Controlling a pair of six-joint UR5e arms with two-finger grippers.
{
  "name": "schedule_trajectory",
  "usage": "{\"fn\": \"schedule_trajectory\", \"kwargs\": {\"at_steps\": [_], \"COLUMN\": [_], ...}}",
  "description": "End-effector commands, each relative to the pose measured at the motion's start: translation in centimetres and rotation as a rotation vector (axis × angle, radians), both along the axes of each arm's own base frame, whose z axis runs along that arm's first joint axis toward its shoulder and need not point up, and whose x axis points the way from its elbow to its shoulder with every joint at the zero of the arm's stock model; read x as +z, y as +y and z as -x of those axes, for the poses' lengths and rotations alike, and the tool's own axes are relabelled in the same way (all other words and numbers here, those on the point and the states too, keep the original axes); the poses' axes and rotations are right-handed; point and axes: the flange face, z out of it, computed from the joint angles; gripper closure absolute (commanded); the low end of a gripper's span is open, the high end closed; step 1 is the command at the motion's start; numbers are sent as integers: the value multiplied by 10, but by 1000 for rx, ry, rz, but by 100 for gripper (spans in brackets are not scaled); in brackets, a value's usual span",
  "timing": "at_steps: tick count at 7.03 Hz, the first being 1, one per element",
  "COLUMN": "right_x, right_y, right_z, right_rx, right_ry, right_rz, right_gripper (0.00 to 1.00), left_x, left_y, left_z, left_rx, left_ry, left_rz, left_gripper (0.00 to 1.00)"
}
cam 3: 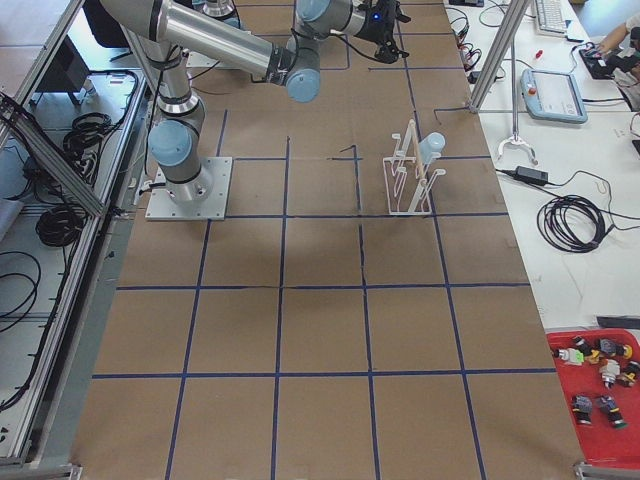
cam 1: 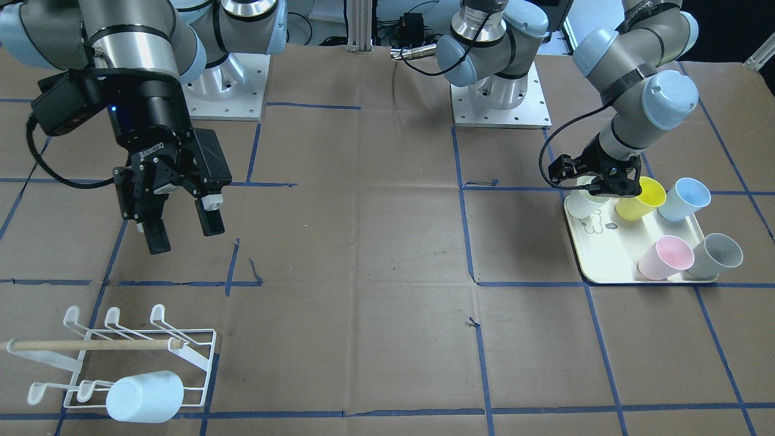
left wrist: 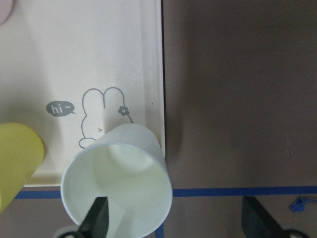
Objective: Transfer IKEA cup to right arm and place on rack
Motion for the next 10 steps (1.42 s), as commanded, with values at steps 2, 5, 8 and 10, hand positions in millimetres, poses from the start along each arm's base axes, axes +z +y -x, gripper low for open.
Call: {"fn": "schedule_trajectory", "kwargs": {"at_steps": [2, 5, 8, 10], "right_x": [-13, -26, -31, -34], "right_y": [46, 66, 76, 76], "right_z": [-41, -45, -47, -47], "right_rx": [-106, -152, -138, -146], "right_ry": [-489, -693, -793, -789], "right_rz": [-84, -89, -98, -98], "right_gripper": [0, 0, 0, 0], "left_x": [1, 11, 66, 120], "left_y": [0, -10, -47, -79], "left_z": [-6, -11, -28, -20], "left_rx": [0, 6, -3, -12], "left_ry": [-26, -56, -112, -13], "left_rz": [-14, 44, 152, 194], "left_gripper": [51, 100, 100, 100]}}
